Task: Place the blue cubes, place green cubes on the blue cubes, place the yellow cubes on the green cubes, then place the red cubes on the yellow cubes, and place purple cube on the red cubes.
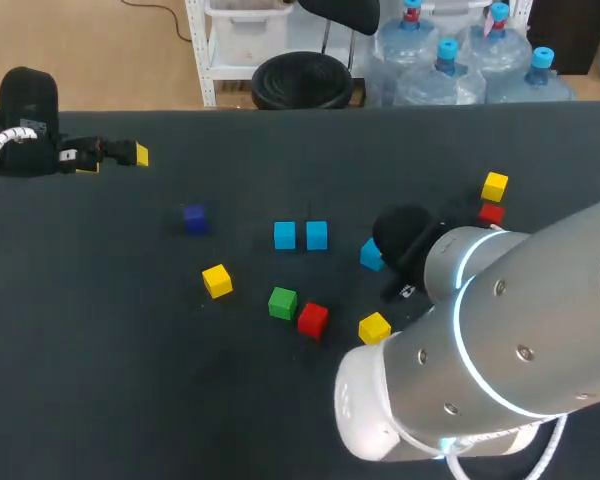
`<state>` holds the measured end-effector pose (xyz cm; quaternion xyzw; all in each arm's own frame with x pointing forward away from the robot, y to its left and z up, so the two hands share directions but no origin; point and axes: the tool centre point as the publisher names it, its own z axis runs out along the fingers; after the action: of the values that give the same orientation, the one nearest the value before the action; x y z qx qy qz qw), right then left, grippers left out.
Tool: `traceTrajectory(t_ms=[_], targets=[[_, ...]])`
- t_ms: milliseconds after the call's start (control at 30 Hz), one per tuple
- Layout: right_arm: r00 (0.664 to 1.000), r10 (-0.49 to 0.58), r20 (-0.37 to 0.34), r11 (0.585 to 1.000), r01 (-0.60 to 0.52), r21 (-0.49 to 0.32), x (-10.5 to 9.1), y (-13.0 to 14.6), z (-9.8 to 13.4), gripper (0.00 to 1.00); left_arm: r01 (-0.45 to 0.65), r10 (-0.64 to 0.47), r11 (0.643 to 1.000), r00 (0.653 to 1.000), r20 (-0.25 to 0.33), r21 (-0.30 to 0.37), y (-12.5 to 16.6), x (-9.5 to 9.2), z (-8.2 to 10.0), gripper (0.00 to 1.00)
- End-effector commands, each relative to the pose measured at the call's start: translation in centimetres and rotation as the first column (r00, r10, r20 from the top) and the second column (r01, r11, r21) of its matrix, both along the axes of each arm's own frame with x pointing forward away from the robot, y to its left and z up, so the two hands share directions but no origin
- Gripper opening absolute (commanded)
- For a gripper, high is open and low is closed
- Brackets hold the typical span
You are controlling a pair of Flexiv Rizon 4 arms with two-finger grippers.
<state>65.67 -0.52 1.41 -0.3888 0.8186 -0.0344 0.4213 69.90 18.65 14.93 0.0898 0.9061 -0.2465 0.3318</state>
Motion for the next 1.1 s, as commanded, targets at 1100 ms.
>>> traceTrajectory(t_ms=[1100], targets=[[0.841, 0.541, 0.006, 0.84, -0.541, -0.037, 1.4, -4.1, 3.9, 0.0, -0.003, 0.003, 1.0, 1.0, -0.004, 0.005, -0.1, 0.0, 0.1, 1.0]])
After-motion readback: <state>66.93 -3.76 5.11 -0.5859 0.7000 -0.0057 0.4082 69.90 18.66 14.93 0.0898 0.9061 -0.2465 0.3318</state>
